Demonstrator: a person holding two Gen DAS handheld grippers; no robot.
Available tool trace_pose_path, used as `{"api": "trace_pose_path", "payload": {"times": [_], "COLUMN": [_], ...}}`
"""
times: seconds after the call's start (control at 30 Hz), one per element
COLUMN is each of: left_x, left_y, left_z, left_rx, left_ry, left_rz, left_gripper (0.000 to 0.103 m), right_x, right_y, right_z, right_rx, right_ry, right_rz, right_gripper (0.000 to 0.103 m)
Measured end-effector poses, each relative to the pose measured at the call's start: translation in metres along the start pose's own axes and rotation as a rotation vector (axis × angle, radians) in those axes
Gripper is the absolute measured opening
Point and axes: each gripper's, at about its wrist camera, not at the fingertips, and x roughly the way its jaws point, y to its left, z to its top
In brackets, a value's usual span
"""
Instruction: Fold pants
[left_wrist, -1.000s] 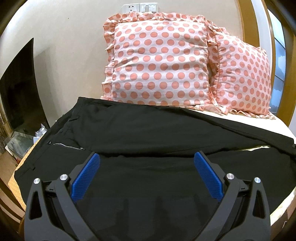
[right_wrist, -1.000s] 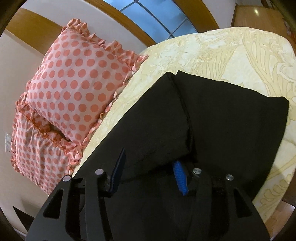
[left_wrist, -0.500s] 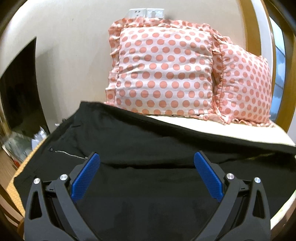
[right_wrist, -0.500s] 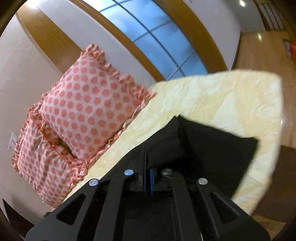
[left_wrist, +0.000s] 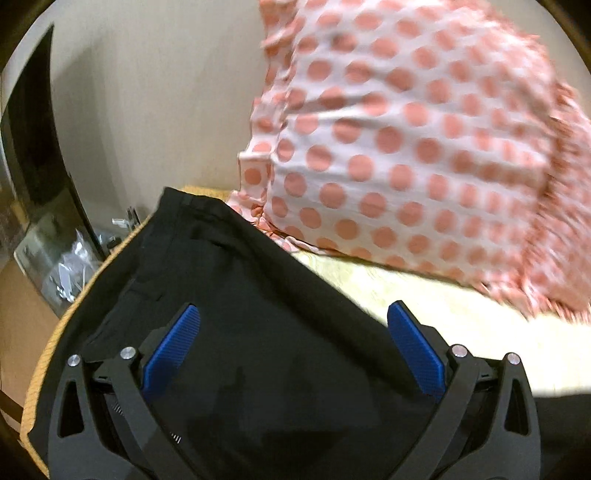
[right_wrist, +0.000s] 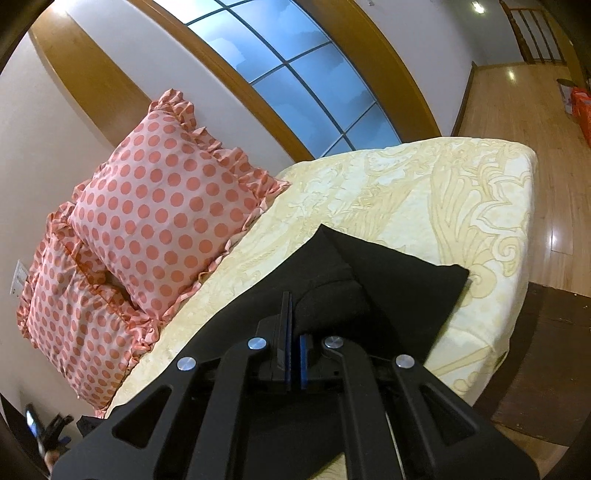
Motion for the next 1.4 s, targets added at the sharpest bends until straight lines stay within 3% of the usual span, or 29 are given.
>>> {"api": "trace_pose_path", "payload": {"times": [0.07,0.2,0.23,0.27,0.33,0.4,0.53,0.77,0.87,0.97,1.1,1.17,1.4], "left_x": [0.027,0.086,0.093,0.099,0.107,0.107,0.070,-0.077,-0.135,-0.176,-0.186,-0.186,-0.202], "left_y": [-0.002,0.001,0.003,0.005,0.010,0.021,0.041,0.077,0.094,0.100,0.111,0.113,0.118], "left_z": [0.013,0.028,0.028,0.028,0.028,0.026,0.017,-0.038,-0.087,-0.142,-0.202,-0.218,-0.248], "left_rx": [-0.017,-0.104,-0.124,-0.144,-0.185,-0.237,-0.266,-0.199,-0.193,-0.210,-0.243,-0.242,-0.260], "left_ry": [0.052,0.235,0.254,0.264,0.273,0.275,0.208,-0.017,-0.097,-0.127,-0.083,-0.063,-0.103], "left_rz": [0.014,0.052,0.061,0.063,0.040,0.029,-0.003,-0.051,-0.043,-0.013,0.014,0.026,0.054], "left_gripper": [0.088,0.076,0.069,0.065,0.039,0.023,0.010,0.009,0.010,0.010,0.009,0.009,0.009], "right_x": [0.000,0.002,0.002,0.003,0.003,0.004,0.005,0.009,0.011,0.014,0.016,0.015,-0.002], "right_y": [-0.002,-0.002,-0.002,-0.002,0.000,0.003,0.006,0.003,0.000,-0.006,-0.011,-0.010,-0.009], "right_z": [0.000,-0.001,-0.001,0.000,0.000,0.001,0.004,0.016,0.021,0.026,0.031,0.036,0.041], "right_rx": [-0.005,-0.020,-0.023,-0.027,-0.041,-0.061,-0.070,-0.078,-0.081,-0.065,-0.058,-0.059,-0.066], "right_ry": [0.004,0.010,0.010,0.011,0.009,0.004,-0.002,-0.021,-0.033,-0.032,-0.027,-0.025,-0.053], "right_rz": [-0.006,-0.012,-0.013,-0.014,-0.019,-0.018,-0.007,0.002,-0.009,-0.019,-0.030,-0.025,-0.012], "right_gripper": [0.003,0.003,0.003,0.003,0.003,0.003,0.003,0.003,0.003,0.003,0.003,0.003,0.003]}}
